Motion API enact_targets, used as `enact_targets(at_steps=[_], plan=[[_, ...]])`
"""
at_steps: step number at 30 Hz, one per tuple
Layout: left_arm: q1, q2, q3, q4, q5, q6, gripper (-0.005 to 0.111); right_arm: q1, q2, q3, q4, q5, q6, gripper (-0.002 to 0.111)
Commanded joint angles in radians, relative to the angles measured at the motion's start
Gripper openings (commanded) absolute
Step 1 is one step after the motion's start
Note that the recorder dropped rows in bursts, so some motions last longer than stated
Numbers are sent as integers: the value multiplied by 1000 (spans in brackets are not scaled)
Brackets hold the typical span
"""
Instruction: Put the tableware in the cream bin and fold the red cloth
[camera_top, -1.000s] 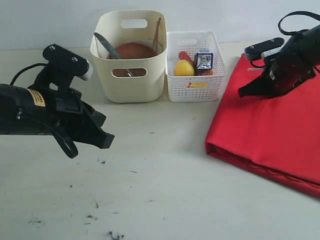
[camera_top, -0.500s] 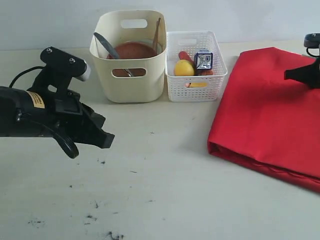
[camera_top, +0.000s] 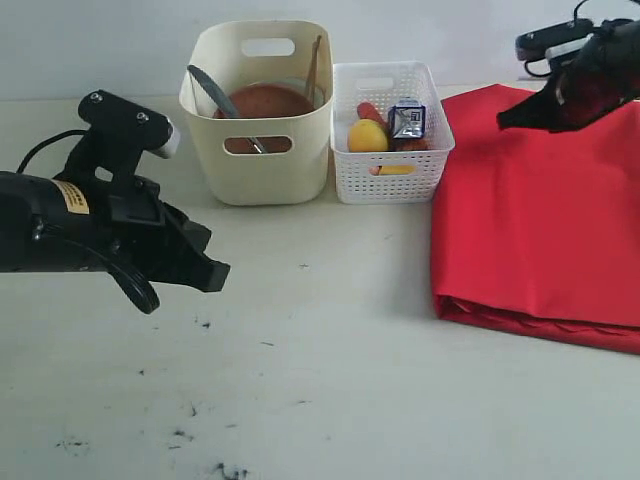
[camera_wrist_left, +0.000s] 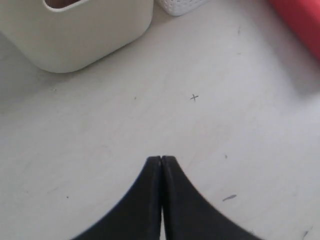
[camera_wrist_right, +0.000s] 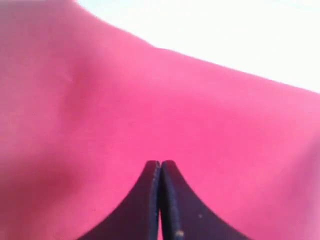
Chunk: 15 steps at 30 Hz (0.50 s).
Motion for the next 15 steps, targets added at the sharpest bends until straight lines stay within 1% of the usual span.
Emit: enact_targets(at_steps=[1, 4, 8, 10, 12, 15], plan=[[1, -4, 3, -9, -9, 0, 0, -22, -112, 12, 14, 162, 10, 0], [1, -4, 3, -9, -4, 3, 0, -36, -172, 113, 28, 116, 88, 0], [1, -4, 3, -9, 17, 3, 0, -69, -184, 284, 9, -45, 216, 0], [1, -4, 3, -9, 18, 3, 0, -90, -164, 339, -7, -115, 261, 0], [1, -4, 3, -9, 24, 3, 0, -111, -129, 356, -28, -141, 262, 0], [1, -4, 3, -9, 34, 0, 0, -127, -67, 336, -66, -139, 253, 0]])
